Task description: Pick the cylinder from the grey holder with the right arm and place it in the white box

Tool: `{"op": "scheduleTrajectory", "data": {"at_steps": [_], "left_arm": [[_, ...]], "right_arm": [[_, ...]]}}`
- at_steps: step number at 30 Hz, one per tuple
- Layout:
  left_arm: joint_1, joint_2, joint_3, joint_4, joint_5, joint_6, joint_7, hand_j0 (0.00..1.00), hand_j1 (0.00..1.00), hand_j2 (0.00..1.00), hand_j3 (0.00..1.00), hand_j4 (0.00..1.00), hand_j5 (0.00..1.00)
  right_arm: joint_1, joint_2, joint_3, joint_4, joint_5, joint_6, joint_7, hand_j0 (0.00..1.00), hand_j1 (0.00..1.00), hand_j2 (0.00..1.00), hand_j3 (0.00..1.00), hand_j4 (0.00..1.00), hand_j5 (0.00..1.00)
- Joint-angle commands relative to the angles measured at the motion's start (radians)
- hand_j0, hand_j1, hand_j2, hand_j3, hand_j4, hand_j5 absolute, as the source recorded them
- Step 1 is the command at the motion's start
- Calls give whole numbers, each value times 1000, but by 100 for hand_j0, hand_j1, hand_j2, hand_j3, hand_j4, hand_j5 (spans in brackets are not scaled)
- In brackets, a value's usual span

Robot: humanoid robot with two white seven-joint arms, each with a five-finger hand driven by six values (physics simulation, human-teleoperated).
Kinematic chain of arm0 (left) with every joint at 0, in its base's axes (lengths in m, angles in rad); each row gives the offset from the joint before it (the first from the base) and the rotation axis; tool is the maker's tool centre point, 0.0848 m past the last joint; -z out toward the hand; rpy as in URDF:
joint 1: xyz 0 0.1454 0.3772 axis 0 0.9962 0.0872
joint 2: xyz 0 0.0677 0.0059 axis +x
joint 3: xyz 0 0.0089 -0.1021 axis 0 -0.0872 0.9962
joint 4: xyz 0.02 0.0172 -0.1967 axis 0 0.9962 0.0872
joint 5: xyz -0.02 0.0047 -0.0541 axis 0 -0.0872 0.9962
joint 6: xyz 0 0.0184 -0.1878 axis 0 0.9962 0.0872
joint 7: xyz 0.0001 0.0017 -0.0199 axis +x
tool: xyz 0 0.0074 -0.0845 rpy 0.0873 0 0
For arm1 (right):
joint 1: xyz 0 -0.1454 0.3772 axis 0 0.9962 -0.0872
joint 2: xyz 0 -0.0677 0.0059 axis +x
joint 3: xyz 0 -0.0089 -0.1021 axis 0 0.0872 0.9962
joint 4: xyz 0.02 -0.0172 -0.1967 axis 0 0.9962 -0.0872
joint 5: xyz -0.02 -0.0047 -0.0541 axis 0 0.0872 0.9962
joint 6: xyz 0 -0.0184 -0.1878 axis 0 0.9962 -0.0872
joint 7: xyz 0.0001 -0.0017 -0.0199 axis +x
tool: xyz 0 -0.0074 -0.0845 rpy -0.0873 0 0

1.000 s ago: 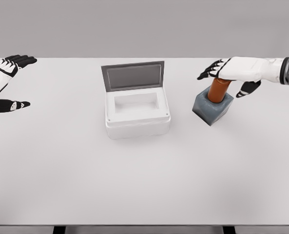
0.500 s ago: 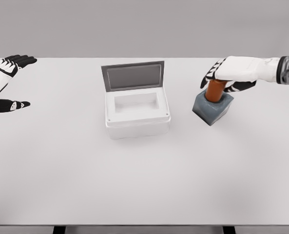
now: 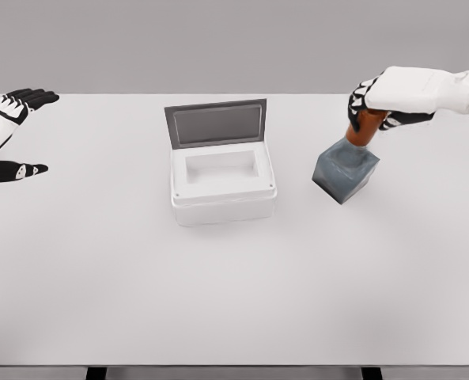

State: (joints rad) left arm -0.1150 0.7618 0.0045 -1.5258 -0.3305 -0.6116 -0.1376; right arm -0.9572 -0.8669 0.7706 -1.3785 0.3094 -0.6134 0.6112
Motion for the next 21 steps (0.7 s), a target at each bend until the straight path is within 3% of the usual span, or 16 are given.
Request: {"op": "scheduleTrajectory", "data": {"at_steps": [1,11,14,21], "left_arm": [[0,2,0,1,7,1,0,100,100,100,100,100,100],[0,2,0,-1,7,1,1,100,100,100,100,100,100],[0,2,0,-1,7,1,1,100,100,100,100,100,100],[2,-1,0,-1,7,1,0,100,100,100,100,100,100]], "right_arm": [[-2,20,-21,-8,-38,2,0,38,38,38,38,38,38],[-21,210,4,-20,-41,2,0,36,36,36,36,36,36],[-44,218,76,-73,-41,2,0,36,36,36,36,36,36],[-55,235,81,-86,-36,2,0,36,36,36,36,36,36]]}}
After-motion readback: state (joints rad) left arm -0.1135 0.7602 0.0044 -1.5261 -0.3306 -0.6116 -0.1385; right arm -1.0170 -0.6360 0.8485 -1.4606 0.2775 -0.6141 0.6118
